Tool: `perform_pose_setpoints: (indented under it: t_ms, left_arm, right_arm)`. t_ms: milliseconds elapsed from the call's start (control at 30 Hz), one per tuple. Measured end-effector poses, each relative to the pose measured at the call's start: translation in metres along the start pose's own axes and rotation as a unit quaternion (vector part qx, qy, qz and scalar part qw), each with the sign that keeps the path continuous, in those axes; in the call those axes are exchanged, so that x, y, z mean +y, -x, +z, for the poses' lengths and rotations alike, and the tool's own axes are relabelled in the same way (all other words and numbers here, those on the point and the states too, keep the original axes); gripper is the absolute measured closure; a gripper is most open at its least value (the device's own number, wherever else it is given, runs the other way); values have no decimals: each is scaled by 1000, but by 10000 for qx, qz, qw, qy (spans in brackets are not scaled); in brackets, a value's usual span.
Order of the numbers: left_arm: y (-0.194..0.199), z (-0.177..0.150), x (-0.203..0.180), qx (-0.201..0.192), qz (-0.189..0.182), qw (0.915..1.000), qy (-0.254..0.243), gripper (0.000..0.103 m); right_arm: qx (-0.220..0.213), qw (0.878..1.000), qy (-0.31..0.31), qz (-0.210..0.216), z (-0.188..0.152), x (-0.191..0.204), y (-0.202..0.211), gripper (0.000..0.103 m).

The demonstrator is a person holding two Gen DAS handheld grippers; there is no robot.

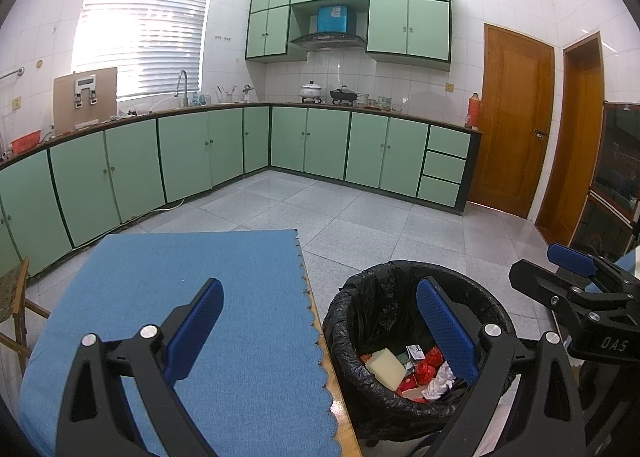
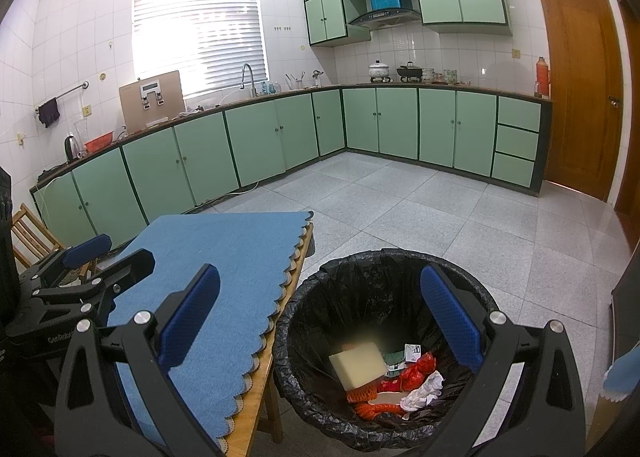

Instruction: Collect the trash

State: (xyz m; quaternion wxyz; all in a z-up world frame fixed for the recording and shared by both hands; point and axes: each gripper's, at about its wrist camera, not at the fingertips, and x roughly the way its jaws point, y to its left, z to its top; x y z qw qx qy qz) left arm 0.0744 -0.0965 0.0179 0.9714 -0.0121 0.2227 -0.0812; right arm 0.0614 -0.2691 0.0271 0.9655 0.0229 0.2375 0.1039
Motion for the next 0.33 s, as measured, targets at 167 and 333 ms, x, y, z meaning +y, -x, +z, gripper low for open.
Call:
perform_pose_setpoints:
  t_ms: [167, 333]
  left_arm:
    - [0, 0, 0, 1, -1, 10000, -2, 8]
    - [-1, 1, -1, 22, 0, 10000, -4, 8]
  right_arm:
    - [15, 10000, 4, 6, 1, 1, 0, 5]
    - [13, 10000, 9, 6, 1, 1, 0, 5]
